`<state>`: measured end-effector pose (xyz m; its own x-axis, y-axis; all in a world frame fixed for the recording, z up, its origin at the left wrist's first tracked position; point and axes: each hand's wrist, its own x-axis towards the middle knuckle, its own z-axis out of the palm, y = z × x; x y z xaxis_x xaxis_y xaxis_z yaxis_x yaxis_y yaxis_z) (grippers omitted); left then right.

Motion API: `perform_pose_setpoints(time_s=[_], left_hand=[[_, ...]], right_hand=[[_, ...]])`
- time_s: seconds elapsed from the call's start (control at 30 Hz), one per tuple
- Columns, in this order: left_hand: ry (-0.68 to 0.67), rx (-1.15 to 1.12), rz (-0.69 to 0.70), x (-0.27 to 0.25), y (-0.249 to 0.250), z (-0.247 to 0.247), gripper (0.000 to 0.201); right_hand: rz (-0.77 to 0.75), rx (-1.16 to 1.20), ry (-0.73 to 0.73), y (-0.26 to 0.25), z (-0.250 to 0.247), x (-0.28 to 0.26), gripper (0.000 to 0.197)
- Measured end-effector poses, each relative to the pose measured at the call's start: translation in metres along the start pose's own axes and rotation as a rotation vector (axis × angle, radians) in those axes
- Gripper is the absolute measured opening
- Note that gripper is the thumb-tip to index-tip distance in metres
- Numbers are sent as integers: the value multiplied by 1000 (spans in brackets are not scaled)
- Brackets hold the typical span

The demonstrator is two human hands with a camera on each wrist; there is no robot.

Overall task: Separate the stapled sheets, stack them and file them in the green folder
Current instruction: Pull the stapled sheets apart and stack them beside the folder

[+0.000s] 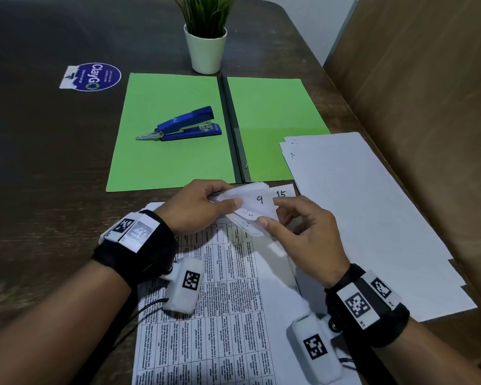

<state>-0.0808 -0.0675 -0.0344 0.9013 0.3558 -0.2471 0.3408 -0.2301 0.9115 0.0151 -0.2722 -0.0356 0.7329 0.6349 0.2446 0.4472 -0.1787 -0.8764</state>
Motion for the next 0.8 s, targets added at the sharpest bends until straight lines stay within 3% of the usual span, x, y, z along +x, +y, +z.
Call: perform_pose_setpoints(time_s=[0.07,0.2,0.4,0.63,0.73,0.8], left_hand=[[1,15,3,0,-1,-1,9],[-6,33,3,1,-1,-1,11],[-35,75,17,-2,1,-4,25],[-27,-35,-6,-9,11,-1,35],[-19,12,-14,-6,9,-3,13],[-34,59,-23,-5,6,-4,19]], right_hand=[[6,13,33,1,-1,0,34],[23,-33,3,6,0,1,20],[18,-80,-35,12,0,1,19],[-142,-111,-99,12,1,0,11],[-28,9,-83,4,0,0,11],[45,52,-4,5,-1,2,11]])
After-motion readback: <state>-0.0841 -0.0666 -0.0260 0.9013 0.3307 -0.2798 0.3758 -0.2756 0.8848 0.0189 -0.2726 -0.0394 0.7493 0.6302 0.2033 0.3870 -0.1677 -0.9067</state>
